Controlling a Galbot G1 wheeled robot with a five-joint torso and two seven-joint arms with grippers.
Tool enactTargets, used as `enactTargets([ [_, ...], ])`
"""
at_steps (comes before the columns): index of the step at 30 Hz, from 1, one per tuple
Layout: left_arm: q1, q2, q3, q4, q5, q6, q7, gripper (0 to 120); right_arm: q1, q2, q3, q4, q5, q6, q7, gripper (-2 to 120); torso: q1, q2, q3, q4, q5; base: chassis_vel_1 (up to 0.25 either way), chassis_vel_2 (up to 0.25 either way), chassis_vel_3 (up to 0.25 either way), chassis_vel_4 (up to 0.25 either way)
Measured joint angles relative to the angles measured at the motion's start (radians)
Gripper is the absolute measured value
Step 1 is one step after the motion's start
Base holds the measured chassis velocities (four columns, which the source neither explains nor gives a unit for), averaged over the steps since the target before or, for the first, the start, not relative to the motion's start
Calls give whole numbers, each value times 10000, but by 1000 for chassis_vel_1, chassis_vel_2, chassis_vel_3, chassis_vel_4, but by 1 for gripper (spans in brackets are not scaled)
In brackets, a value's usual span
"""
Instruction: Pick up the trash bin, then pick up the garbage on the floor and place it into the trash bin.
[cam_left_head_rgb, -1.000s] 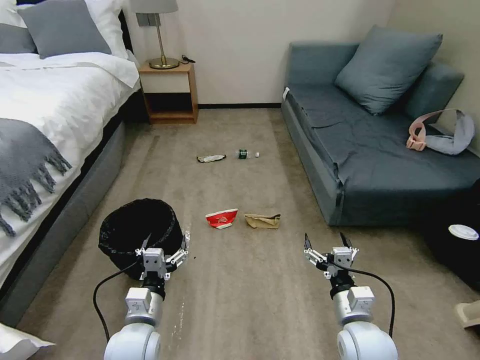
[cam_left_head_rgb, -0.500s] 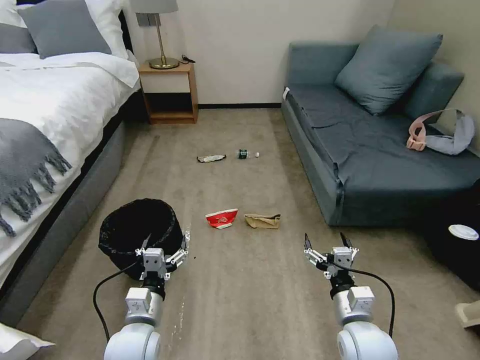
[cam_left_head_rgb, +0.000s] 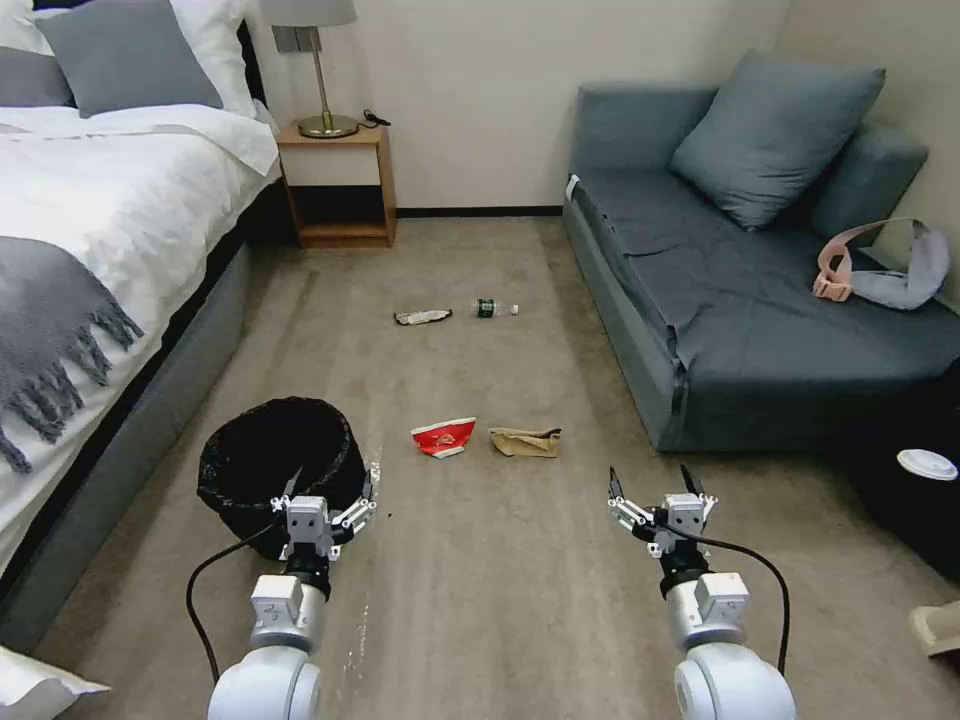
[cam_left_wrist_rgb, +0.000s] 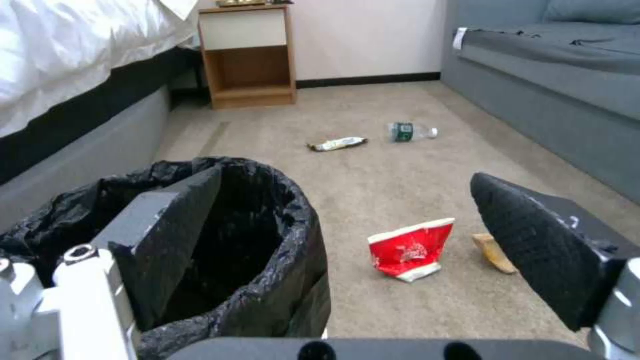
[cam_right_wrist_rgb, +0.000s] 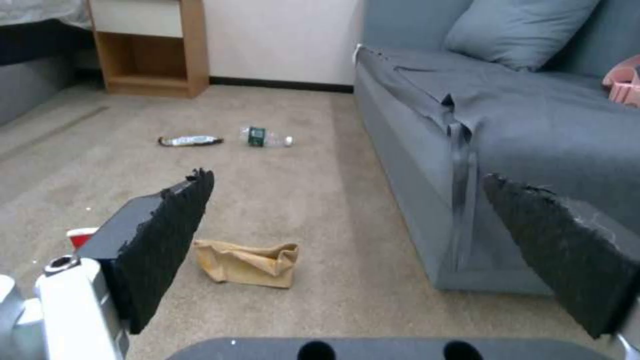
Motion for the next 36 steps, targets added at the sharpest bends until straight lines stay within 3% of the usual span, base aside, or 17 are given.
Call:
enactTargets([
  [12, 0, 0, 1, 0, -1, 0, 7, 100, -23, -5, 0, -70, 42, 5, 52, 100, 0, 0, 0, 4, -1, 0, 0, 0, 0],
  [16, -13, 46, -21, 0, -93, 27, -18, 100, -572, -233, 11, -350, 480, -513, 437, 100, 0, -1, 0, 3, 4, 0, 0, 0, 0],
  [17, -54, 135, -57, 0, -263, 84, -100, 100, -765, -367, -6, -277, 666, -751, 517, 100, 0, -1, 0, -6, -2, 0, 0, 0, 0],
  [22, -470, 1117, -593, -4, -2100, 771, -1107, 100, -1347, -946, 73, 391, 747, -946, 323, 100, 0, 0, 0, 1, -1, 0, 0, 0, 0],
  [26, -607, 1439, -761, -8, -2714, 993, -1426, 100, -1442, -1128, 204, 569, 749, -943, 307, 100, 0, 0, 0, 0, -2, 0, 0, 0, 0],
  [28, -822, 1967, -1046, -38, -3686, 1373, -1961, 100, -1512, -1342, 328, 838, 752, -930, 303, 100, 0, 0, 0, 0, -5, 0, 0, 0, 0],
  [29, -827, 2232, -1153, -261, -3865, 1539, -2017, 100, -1539, -1385, 346, 894, 749, -923, 302, 100, 0, -1, 2, 3, -10, 0, 0, 0, 0],
  [30, -827, 2232, -1153, -261, -3865, 1539, -2017, 100, -1539, -1385, 346, 894, 749, -923, 302, 100, 0, -1, 2, 3, -10, 0, 0, 0, 0],
  [31, -819, 2473, -1241, -636, -3915, 1603, -2027, 100, -1571, -1412, 348, 934, 724, -910, 300, 100, 0, 0, -1, -2, 9, 0, 0, 0, 0],
  [32, -797, 2532, -1257, -736, -3913, 1630, -2025, 99, -1583, -1412, 340, 938, 686, -884, 298, 100, 0, 1, -1, 0, 16, 0, 0, 0, 0],
  [35, -735, 2570, -1251, -796, -3875, 1699, -2017, 98, -1618, -1372, 320, 905, 566, -800, 300, 100, 0, 0, 1, 0, -16, 0, 0, 0, 0],
  [36, -714, 2600, -1284, -811, -3819, 1705, -2037, 98, -1641, -1277, 270, 778, 448, -665, 305, 100, 0, 0, 0, 1, 10, 0, 0, 0, 0],
])
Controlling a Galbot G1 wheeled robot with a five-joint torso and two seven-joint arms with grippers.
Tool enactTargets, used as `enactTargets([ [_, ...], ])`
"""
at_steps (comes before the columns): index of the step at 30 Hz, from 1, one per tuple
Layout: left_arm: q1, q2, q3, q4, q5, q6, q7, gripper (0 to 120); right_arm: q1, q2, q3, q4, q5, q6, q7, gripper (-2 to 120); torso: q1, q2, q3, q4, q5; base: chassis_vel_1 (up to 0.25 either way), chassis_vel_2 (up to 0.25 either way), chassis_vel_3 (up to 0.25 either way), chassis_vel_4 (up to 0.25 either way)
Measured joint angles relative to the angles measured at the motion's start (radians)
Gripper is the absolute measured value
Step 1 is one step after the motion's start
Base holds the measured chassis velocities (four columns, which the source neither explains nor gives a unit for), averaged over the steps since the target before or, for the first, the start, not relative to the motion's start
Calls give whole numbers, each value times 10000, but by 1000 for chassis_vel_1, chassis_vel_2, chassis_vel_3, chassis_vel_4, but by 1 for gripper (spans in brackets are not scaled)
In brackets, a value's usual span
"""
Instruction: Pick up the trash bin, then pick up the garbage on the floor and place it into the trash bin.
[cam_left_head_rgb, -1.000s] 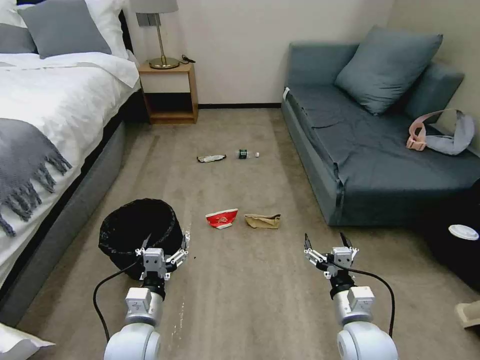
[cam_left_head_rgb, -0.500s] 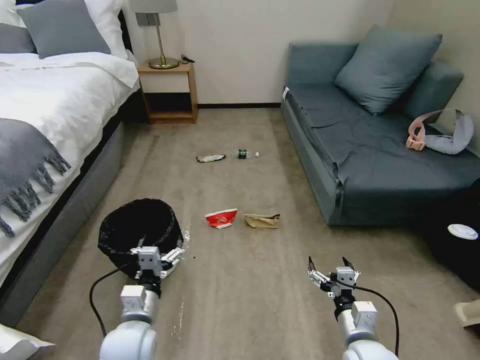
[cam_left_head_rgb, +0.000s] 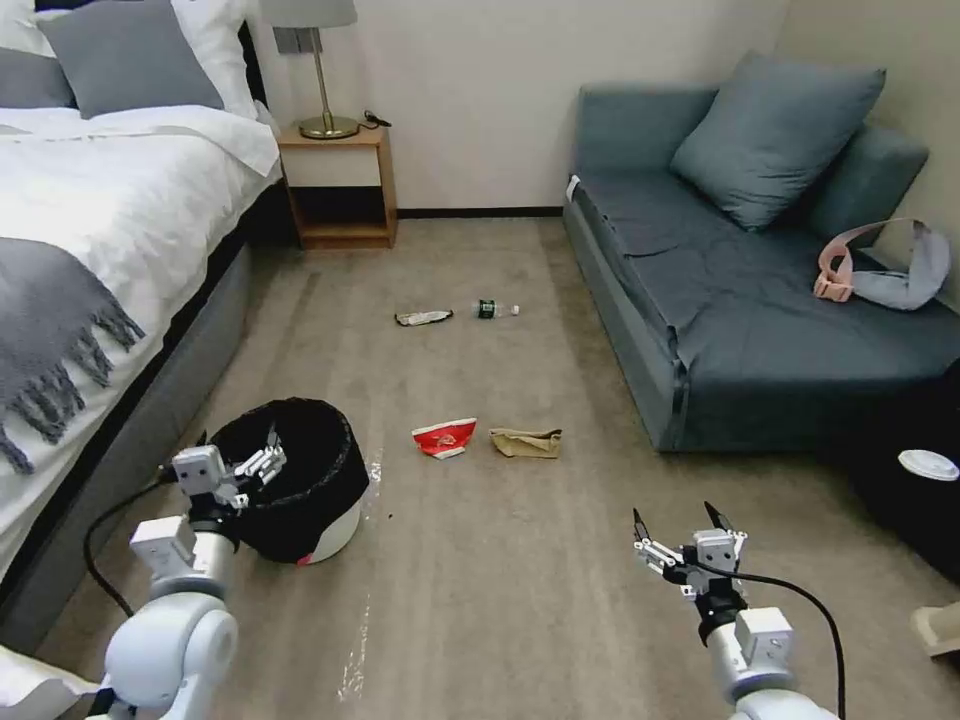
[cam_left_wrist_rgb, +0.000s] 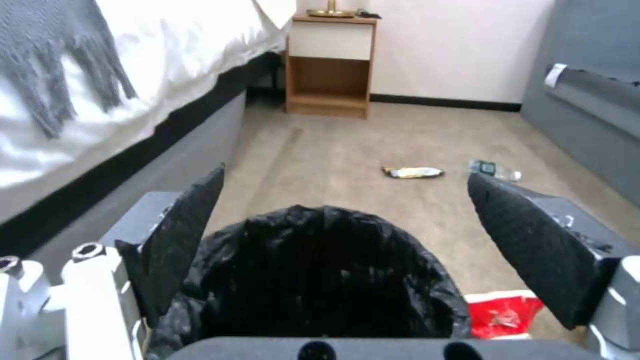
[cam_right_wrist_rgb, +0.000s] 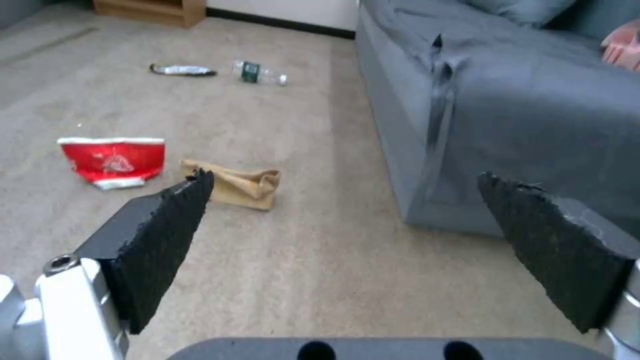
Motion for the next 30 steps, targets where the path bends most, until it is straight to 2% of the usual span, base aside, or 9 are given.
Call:
enactTargets([
  [6, -104, 162, -137, 471, 103, 228, -598, 93, -67, 215, -80, -372, -203, 304, 28, 100, 0, 0, 0, -1, -8, 0, 0, 0, 0],
  [9, -360, 526, -287, 997, 105, 454, -859, 84, -84, 272, -97, -579, -250, 476, 52, 100, 0, 0, 0, -1, -11, 0, 0, 0, 0],
  [13, -639, 786, -343, 1260, 44, 566, -937, 84, -68, 276, -96, -725, -285, 575, 69, 100, 0, 0, 0, -1, -12, 0, 0, 0, 0],
  [16, -1063, 1017, -319, 1365, -343, 1027, -1064, 83, -12, 274, -91, -910, -305, 673, 88, 100, 0, 0, 0, -1, -11, 0, 0, 0, 0],
  [18, -1499, 1226, -158, 1411, -633, 1739, -1170, 83, 69, 252, -93, -1069, -331, 760, 135, 100, 0, 0, 0, -1, -12, 0, 0, 0, 0],
  [19, -1499, 1226, -158, 1411, -633, 1739, -1170, 83, 69, 252, -93, -1069, -331, 760, 135, 100, 0, 0, 0, -1, -12, 0, 0, 0, 0],
  [22, -2182, 1574, 115, 1561, -740, 3120, -1417, 84, 209, 175, -68, -1223, -446, 974, 173, 100, 0, 0, 0, -3, -10, 0, 0, 0, 0],
  [28, -2749, 1690, 365, 2232, -850, 3664, -1685, 84, 233, 199, -17, -1297, -424, 1319, 196, 100, 0, 0, 1, -2, -9, 0, 0, 0, 0],
  [30, -2982, 1655, 516, 2945, -790, 3706, -1778, 84, 201, 206, 40, -1346, -411, 1558, 201, 100, 0, 0, 1, -2, -11, 0, 0, 0, 0],
])
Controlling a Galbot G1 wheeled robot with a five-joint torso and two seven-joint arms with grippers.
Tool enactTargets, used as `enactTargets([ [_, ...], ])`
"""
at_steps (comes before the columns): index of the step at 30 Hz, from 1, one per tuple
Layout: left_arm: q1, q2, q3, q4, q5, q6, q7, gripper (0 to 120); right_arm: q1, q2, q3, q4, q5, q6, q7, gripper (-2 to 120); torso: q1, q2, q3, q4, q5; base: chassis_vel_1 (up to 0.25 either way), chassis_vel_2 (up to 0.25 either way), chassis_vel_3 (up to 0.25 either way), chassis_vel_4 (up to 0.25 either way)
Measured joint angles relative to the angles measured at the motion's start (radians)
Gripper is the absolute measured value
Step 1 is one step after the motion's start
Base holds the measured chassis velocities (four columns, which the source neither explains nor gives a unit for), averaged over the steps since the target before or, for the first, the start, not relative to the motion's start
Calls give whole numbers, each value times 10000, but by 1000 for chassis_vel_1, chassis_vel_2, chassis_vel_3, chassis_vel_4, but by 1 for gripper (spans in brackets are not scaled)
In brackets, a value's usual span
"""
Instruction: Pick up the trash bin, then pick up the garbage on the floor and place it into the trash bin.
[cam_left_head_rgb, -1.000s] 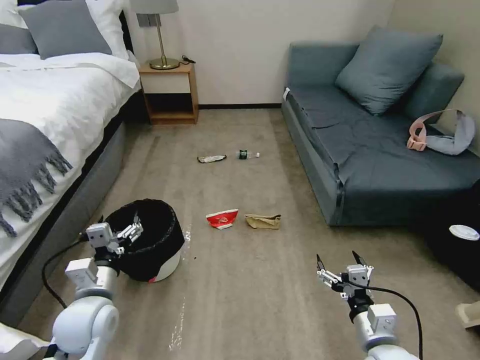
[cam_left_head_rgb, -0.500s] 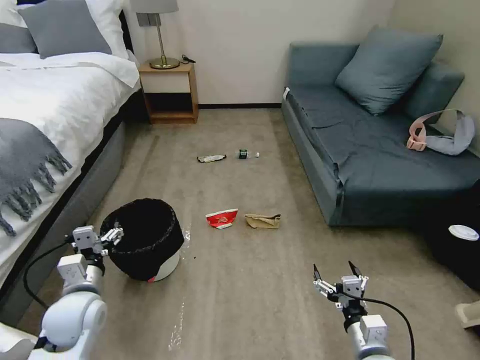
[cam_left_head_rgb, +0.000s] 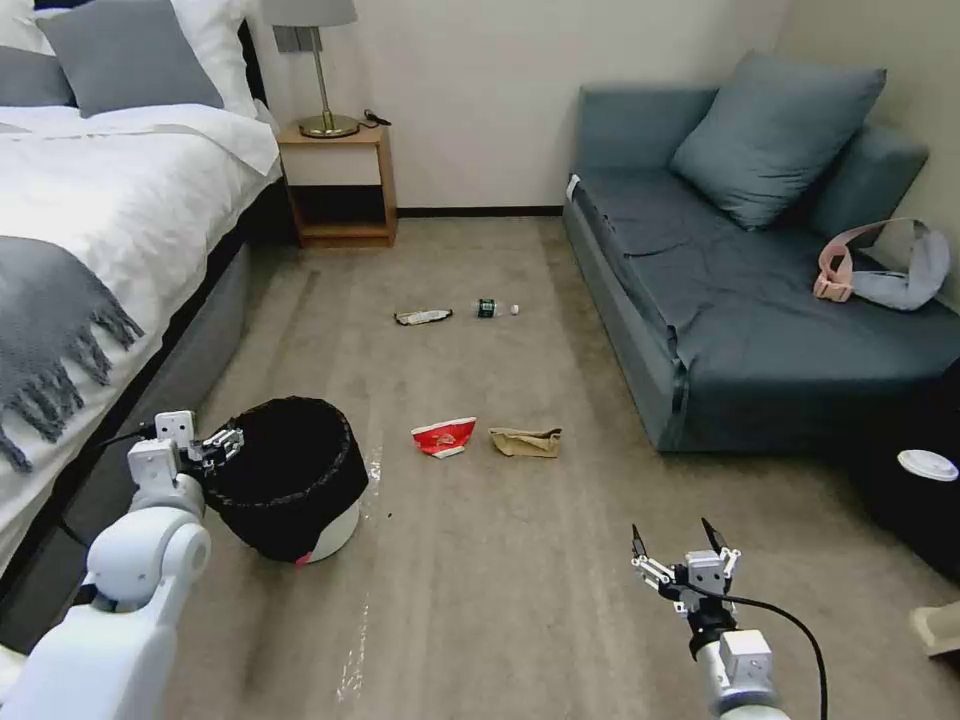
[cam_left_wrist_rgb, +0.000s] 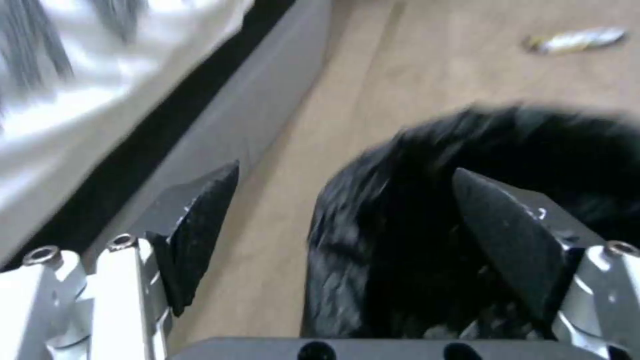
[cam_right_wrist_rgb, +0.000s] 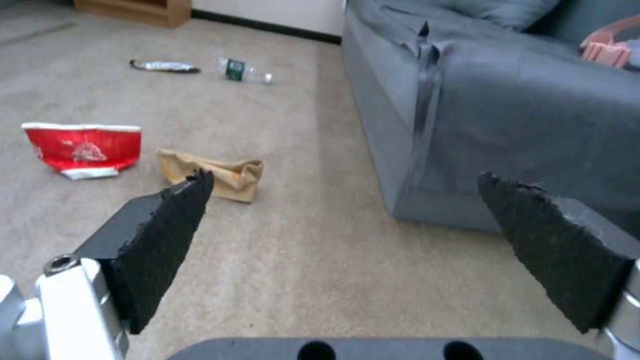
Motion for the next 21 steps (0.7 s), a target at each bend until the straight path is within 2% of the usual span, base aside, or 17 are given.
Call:
enactTargets([
  [1, 0, 0, 0, 0, 0, 0, 0, 84, 0, 0, 0, 0, 0, 0, 0, 100, 0, 0, 0, 0, 0, 0, 0, 0, 0],
  [3, -143, -105, 169, 653, -101, 11, -3, 83, -8, 0, 64, -54, -6, 119, 0, 100, 0, 0, 0, 2, 0, 0, 0, 0, 0],
  [4, -143, -105, 169, 653, -101, 11, -3, 83, -8, 0, 64, -54, -6, 119, 0, 100, 0, 0, 0, 2, 0, 0, 0, 0, 0],
  [7, -391, -295, 533, 1343, -368, -45, 49, 83, -5, 19, 119, -197, -6, 230, 17, 100, 0, 0, 0, 2, 1, 0, 0, 0, 0],
  [13, -849, -514, 1029, 2017, -185, -187, 125, 83, -92, 76, 121, -360, -54, 358, 31, 100, 0, 0, 0, 0, 1, 0, 0, 0, 0],
  [19, -1208, -608, 1191, 2594, -18, -313, 133, 75, -161, 139, 111, -503, -170, 455, 43, 100, 0, 1, -1, 1, 4, 0, 0, 0, 0],
  [21, -1257, -613, 1223, 2762, 55, -372, 167, 68, -183, 149, 94, -509, -197, 459, 44, 100, 0, 1, -1, 1, 6, 0, 0, 0, 0],
])
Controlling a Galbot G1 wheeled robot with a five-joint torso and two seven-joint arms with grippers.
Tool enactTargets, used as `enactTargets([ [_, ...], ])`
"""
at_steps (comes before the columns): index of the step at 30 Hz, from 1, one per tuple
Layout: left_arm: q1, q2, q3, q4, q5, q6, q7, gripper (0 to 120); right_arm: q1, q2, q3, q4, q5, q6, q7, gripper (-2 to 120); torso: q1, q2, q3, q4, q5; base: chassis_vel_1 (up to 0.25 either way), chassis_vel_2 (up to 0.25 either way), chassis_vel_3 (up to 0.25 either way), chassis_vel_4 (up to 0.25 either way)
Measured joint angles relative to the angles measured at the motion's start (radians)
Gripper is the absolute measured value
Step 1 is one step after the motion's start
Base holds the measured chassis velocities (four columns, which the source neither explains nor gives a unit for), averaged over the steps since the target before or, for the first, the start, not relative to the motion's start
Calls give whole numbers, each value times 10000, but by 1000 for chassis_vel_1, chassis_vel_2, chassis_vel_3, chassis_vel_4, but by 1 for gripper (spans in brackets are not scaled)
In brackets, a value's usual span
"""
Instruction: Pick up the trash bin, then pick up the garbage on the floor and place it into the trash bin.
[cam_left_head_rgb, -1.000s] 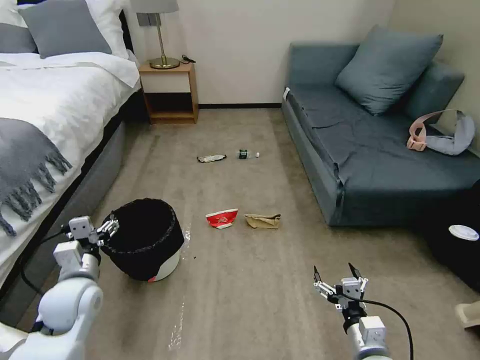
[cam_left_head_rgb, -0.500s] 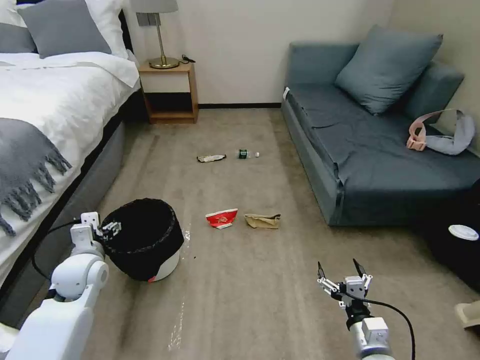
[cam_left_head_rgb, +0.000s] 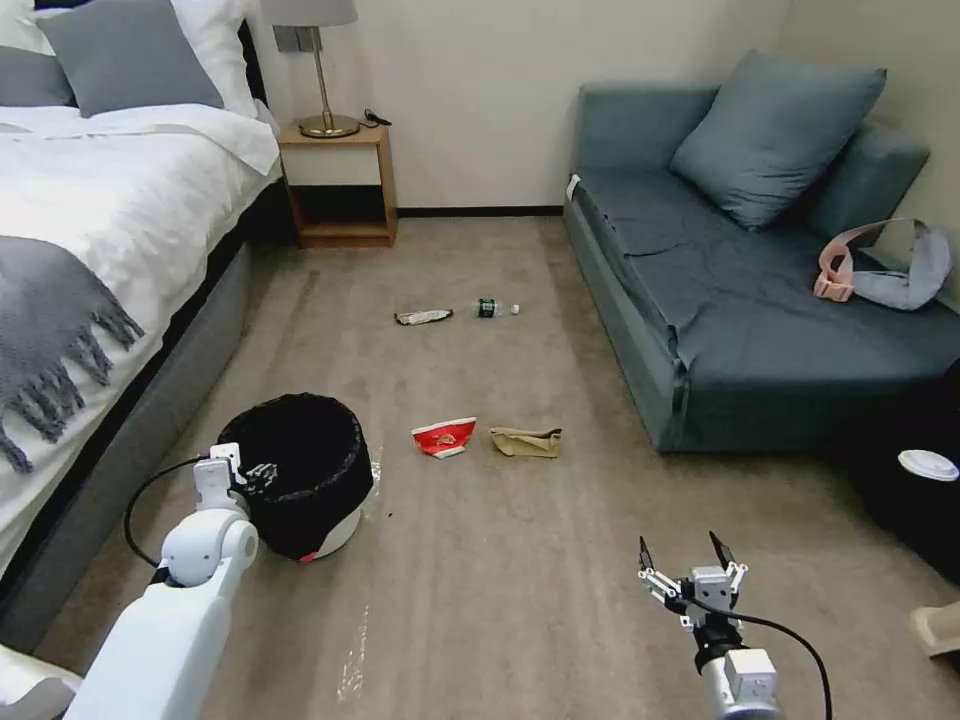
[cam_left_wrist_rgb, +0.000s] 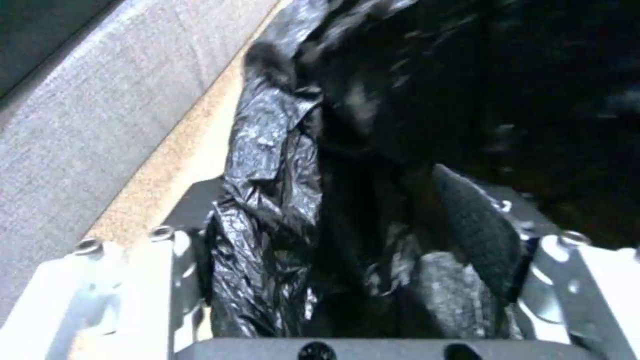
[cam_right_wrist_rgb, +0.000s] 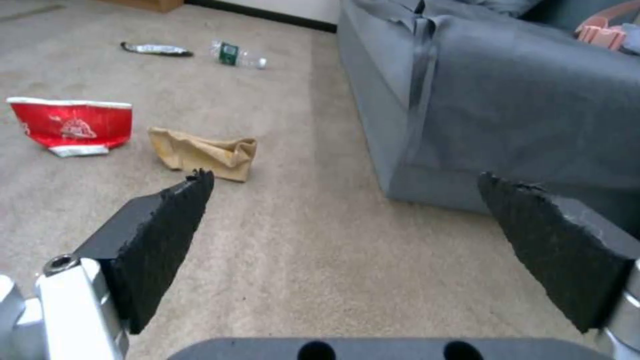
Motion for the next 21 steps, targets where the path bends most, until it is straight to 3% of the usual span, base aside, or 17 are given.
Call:
enactTargets([
  [5, -54, -18, 4, 163, 130, 18, 15, 53, 20, -5, -10, -2, -16, -22, 7, 100, 0, 0, 0, 1, 0, 0, 0, 0, 0],
  [11, -108, 47, -25, 360, 275, 88, 181, 28, 73, -15, -88, 23, 7, -237, 8, 100, 0, 0, -2, 0, 3, 0, 0, 0, 0],
  [21, -28, 151, -115, 544, 308, -157, 473, 17, 119, 10, -186, 36, 43, -451, 5, 100, -1, 2, -3, 0, 1, 0, 0, 0, 0],
])
